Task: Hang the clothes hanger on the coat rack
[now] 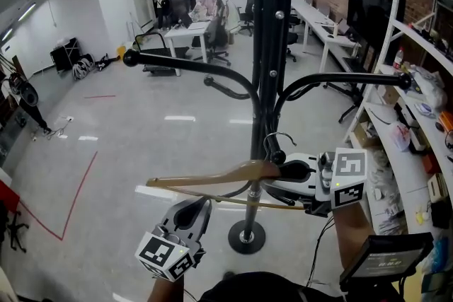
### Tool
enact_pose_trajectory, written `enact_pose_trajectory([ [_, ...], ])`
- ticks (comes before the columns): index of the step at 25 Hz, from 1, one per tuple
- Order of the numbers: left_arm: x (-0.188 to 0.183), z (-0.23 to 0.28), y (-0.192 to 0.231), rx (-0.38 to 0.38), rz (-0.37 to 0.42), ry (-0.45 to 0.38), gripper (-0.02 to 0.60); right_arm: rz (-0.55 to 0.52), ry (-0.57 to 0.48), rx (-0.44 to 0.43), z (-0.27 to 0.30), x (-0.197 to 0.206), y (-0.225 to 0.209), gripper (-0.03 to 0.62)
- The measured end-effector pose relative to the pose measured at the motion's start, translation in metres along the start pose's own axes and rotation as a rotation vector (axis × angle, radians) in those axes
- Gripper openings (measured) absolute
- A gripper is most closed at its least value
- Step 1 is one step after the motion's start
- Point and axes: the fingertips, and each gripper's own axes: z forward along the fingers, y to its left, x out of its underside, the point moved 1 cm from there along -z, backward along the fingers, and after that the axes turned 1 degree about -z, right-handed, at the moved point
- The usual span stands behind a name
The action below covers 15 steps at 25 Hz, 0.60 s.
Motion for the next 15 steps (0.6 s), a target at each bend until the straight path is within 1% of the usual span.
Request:
enact_pose_trajectory([
  [5, 0.007, 0.009, 0.001, 0.002, -0.001, 0.022, 0.000, 0.007, 0.017, -0.030, -0.001, 0.013, -0.016, 0.055],
  [11, 0.009, 0.017, 0.003, -0.002, 0.001, 0.041, 0.000, 0.013, 0.022, -0.089, 0.001, 0.023, -0.033, 0.057],
  [15, 0.013, 0.018, 0.001, -0.001, -0.002, 0.048, 0.000, 0.002, 0.025, -0.138, 0.003, 0.026, -0.034, 0.055],
])
